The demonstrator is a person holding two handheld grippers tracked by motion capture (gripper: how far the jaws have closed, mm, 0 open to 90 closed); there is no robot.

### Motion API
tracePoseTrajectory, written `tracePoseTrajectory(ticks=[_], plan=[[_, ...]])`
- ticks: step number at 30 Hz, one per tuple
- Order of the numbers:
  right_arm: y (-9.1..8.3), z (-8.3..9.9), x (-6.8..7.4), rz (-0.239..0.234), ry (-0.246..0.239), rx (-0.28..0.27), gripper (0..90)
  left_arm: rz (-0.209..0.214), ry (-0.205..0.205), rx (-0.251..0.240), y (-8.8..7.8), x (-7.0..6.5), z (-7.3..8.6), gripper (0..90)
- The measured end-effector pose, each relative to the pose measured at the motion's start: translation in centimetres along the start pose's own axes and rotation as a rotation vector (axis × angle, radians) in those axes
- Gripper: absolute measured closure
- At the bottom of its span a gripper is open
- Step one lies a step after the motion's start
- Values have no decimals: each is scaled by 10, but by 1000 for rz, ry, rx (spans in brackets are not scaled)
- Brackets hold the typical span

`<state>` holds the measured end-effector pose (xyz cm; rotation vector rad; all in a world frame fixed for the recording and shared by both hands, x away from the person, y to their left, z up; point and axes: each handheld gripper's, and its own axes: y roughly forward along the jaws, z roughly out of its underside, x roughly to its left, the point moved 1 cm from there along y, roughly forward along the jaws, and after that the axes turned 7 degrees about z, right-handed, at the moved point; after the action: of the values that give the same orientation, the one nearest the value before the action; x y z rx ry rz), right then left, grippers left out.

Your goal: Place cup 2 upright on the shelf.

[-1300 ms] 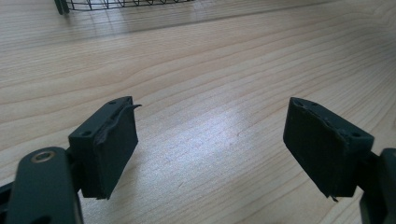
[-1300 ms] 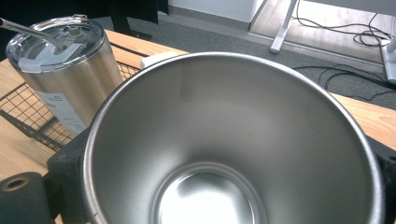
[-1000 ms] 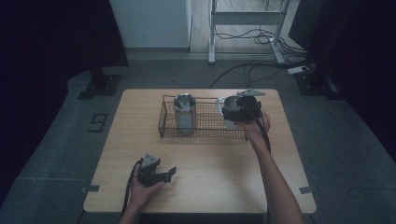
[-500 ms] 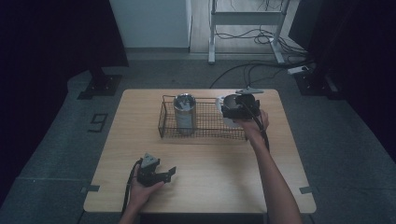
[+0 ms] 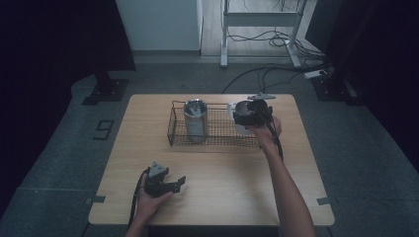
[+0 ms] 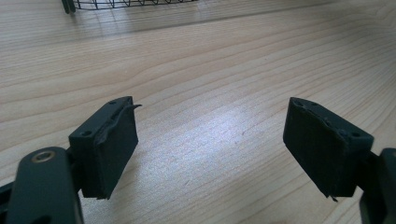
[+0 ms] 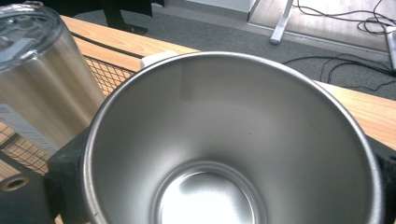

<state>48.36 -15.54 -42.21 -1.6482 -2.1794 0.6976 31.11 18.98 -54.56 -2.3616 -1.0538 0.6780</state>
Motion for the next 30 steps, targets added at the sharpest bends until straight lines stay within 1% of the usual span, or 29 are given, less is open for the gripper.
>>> tracePoseTrajectory(ticks=[8,15,22,26,30], plan=[[8,6,-7,7,15,8,64,-2,0,0,0,0,0,179],[19,17,-11,11,21,27,64,-1,4,5,2,-1,1,180],[28,27,-12,13,19,55,64,-1,4,10,3,-1,2,180],[31,30,-12,11,23,67,64,-2,6,14,3,-1,2,180],[36,33,-10,13,16,85,63,-2,7,15,4,-1,2,180]])
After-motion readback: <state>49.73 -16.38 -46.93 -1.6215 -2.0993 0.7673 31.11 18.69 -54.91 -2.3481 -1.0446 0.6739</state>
